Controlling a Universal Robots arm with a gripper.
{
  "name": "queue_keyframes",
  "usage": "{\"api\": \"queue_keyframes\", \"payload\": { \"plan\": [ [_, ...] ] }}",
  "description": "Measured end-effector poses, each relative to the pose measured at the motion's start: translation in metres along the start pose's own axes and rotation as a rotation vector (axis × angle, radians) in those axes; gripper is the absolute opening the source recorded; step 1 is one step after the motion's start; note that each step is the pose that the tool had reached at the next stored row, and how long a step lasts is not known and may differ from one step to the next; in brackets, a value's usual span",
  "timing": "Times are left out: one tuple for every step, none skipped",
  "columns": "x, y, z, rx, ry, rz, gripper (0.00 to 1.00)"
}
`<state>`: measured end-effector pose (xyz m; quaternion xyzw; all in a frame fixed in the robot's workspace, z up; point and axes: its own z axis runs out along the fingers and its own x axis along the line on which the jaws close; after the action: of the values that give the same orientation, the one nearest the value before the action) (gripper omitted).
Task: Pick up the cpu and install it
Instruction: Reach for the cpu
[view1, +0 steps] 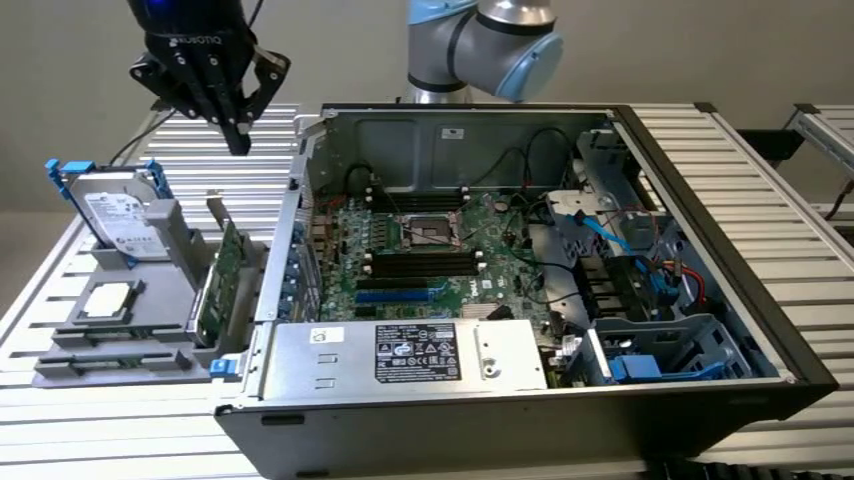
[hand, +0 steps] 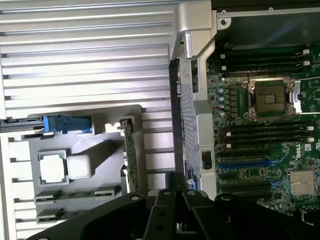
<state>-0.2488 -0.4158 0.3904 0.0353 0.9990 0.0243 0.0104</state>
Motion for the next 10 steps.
{"api": "queue_keyframes", "payload": {
  "plan": [
    [0.004,-0.0008,0.0000,0.0000,0.0000,0.000,0.11],
    [0.009,-0.0016,0.0000,-0.0001,-0.0001,0.000,0.11],
    [0.014,-0.0023,-0.0001,0.0000,0.0000,0.000,0.11],
    [0.018,-0.0031,-0.0002,0.0000,0.0000,0.000,0.11],
    [0.022,-0.0038,-0.0001,0.0000,0.0000,0.000,0.11],
    [0.027,-0.0046,-0.0001,0.0000,-0.0001,0.000,0.11],
    [0.031,-0.0053,-0.0001,0.0000,-0.0001,0.000,0.11],
    [0.036,-0.0060,-0.0002,0.0001,0.0001,0.000,0.11],
    [0.040,-0.0068,0.0000,0.0000,0.0000,0.000,0.11],
    [0.045,-0.0075,0.0001,0.0000,-0.0001,0.000,0.11]
  ]
}}
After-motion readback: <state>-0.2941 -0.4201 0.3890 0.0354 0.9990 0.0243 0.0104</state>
